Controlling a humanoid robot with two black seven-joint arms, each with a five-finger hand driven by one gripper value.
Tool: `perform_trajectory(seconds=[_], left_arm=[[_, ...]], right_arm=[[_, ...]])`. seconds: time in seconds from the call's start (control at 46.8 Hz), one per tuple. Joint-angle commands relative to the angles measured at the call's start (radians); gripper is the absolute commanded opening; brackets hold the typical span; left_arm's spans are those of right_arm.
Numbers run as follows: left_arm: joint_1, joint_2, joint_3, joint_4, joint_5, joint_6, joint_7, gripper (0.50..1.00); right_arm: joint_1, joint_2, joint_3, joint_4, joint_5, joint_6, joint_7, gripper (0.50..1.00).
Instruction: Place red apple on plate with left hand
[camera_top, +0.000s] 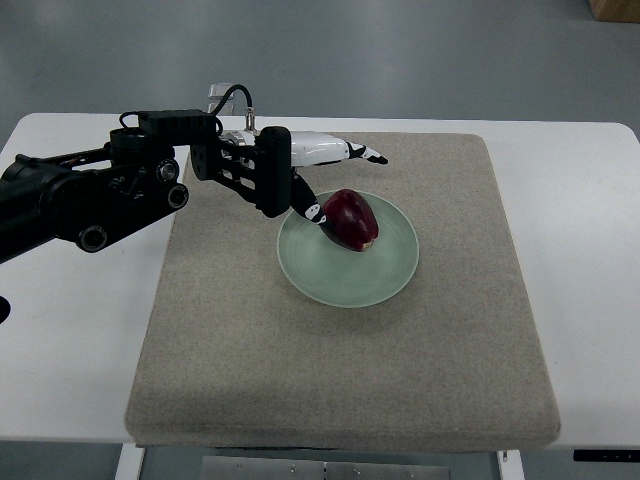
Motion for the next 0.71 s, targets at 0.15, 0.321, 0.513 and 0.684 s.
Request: perform_trajectory(seconds=[0.15,0.321,0.513,0.684], left_arm=[[0.0,0.005,-0.056,0.104,-0.002,0.002,-0.001,0.992],[0.0,0.007,-0.079,0.173,-0.045,0.007,-0.003,0.992],[-0.003,0.005,-0.082,0.226,-0.181,0.076,-0.001,0.992],[-0.003,-0.009,-0.08,0.311,-0.394,0.174,0.013,0.992]], right_arm=[[-0.002,0.0,-0.001,0.0,0.0,0.0,0.0,0.964],[0.0,0.0,0.0,0.0,0.0,0.0,0.0,0.964],[0.0,0.0,0.0,0.0,0.0,0.0,0.0,0.964],[0.0,0.0,-0.001,0.0,0.0,0.0,0.0,0.964]])
